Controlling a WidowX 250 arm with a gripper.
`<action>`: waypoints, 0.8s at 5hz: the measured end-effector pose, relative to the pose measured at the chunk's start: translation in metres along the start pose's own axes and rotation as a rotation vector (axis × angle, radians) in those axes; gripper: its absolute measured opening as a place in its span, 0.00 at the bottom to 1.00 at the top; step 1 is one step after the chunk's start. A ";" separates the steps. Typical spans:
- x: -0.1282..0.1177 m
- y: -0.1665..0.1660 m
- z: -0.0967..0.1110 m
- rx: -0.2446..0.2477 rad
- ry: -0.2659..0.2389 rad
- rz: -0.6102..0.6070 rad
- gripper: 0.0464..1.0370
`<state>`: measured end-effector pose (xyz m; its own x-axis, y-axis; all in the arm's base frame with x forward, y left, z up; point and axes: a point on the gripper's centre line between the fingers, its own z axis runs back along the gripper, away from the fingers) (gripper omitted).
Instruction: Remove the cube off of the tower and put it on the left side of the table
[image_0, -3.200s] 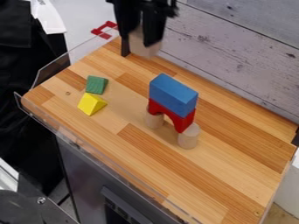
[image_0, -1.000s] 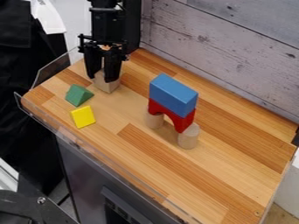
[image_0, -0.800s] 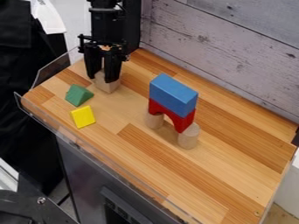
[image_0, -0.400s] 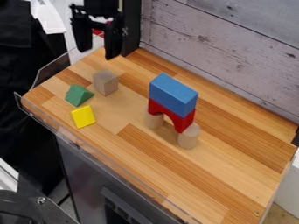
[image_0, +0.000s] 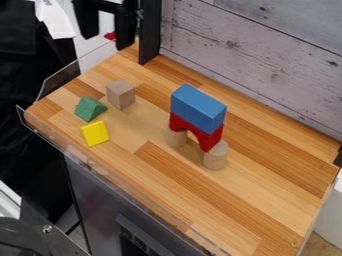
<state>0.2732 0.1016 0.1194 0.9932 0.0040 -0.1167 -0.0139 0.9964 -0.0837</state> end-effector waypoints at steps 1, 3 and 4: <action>0.016 -0.012 -0.004 -0.004 0.035 -0.045 0.96; 0.045 -0.029 -0.006 -0.017 0.079 -0.087 0.96; 0.046 -0.035 -0.006 -0.015 0.084 -0.099 0.96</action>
<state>0.3190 0.0665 0.1113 0.9765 -0.1020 -0.1897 0.0814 0.9902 -0.1132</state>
